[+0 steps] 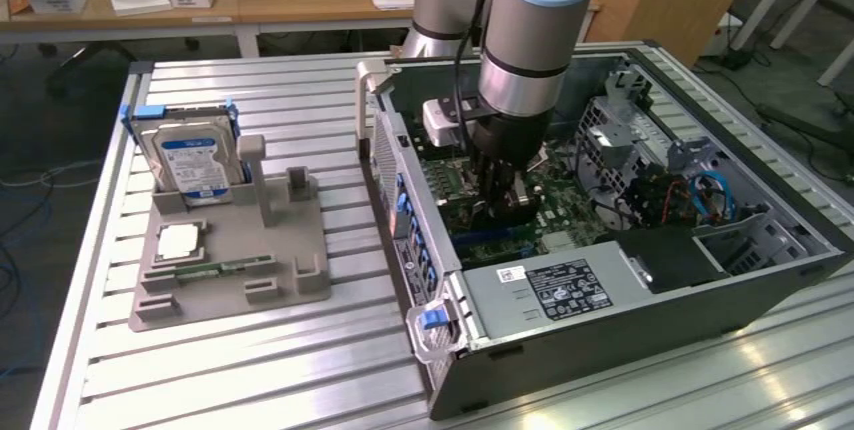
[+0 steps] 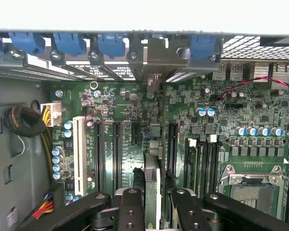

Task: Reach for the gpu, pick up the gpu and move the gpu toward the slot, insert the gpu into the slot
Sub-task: 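Insert the gpu into the slot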

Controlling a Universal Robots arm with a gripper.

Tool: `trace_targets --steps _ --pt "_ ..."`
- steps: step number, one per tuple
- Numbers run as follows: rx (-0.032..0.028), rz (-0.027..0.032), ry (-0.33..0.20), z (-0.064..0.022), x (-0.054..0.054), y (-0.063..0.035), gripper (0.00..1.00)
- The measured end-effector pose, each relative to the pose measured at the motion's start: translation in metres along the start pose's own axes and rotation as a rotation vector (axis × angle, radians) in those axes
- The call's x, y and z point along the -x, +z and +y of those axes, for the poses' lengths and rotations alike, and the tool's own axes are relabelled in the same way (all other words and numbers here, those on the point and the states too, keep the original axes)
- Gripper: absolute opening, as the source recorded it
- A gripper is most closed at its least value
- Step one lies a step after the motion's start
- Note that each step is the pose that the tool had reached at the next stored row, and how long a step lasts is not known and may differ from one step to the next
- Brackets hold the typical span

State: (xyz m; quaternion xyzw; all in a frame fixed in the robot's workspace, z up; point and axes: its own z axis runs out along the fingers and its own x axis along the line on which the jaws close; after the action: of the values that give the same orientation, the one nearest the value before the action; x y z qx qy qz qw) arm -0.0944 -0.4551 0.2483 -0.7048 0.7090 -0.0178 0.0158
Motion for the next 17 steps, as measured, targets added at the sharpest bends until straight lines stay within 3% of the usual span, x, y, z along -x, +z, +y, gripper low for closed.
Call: trace_targets --steps 17 --pt "0.0001 0.0002 0.001 0.0001 -0.0004 0.0039 0.26"
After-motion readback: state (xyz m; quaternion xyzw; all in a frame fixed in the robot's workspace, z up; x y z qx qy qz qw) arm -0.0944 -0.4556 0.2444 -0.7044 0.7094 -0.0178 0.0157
